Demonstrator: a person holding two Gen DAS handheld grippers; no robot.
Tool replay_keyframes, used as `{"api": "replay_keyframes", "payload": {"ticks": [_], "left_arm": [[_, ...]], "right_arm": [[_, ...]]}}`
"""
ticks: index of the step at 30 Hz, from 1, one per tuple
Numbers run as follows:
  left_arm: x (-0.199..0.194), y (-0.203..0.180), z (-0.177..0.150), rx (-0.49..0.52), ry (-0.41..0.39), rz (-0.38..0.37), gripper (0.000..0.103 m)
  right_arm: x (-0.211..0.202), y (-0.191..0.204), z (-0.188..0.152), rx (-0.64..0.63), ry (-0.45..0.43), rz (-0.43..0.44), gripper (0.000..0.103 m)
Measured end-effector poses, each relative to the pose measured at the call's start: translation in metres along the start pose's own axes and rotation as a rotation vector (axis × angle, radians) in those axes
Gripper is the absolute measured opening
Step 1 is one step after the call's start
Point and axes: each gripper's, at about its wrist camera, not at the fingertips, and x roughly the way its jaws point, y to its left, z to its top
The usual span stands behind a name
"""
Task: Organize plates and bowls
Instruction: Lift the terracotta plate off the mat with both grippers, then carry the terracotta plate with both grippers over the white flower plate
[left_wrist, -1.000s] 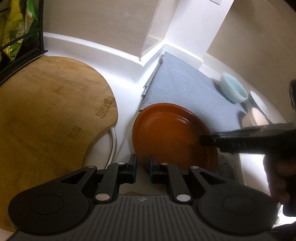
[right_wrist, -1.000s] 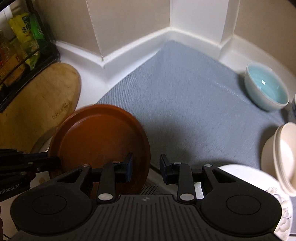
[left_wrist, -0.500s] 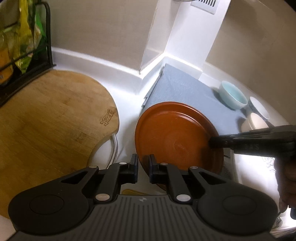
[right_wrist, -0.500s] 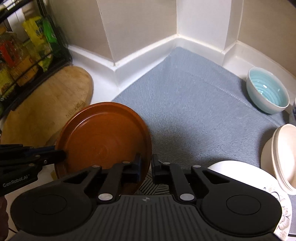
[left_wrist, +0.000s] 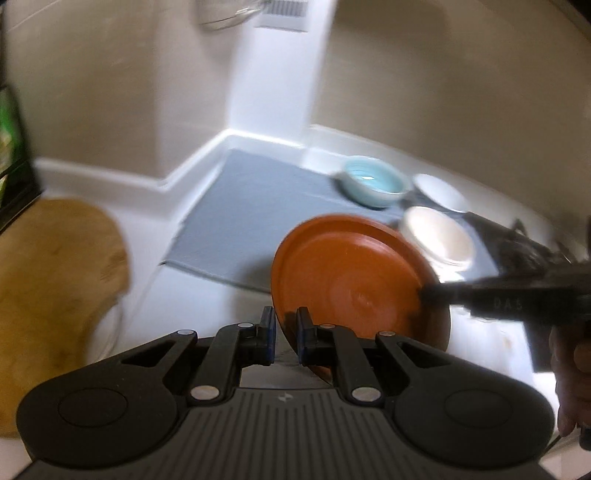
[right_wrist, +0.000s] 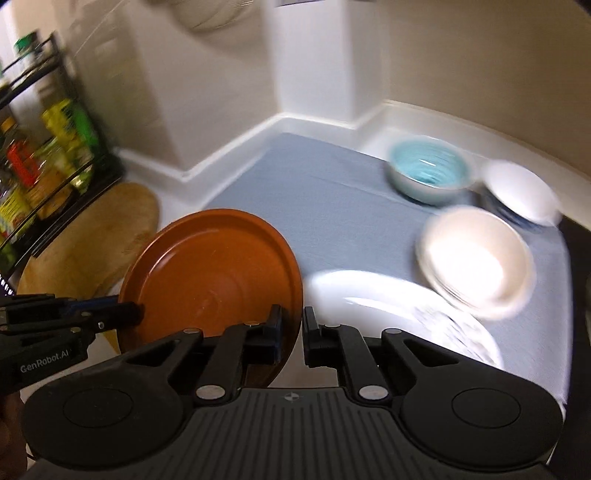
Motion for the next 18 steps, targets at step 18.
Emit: {"api": "replay_keyframes", "payload": {"ticks": [18], "left_arm": [[0.035, -0.061, -0.009, 0.134, 0.065, -0.107, 0.012]], "right_arm": [[-0.022, -0.060, -0.048, 0.130, 0.043, -0.132, 0.012]]}}
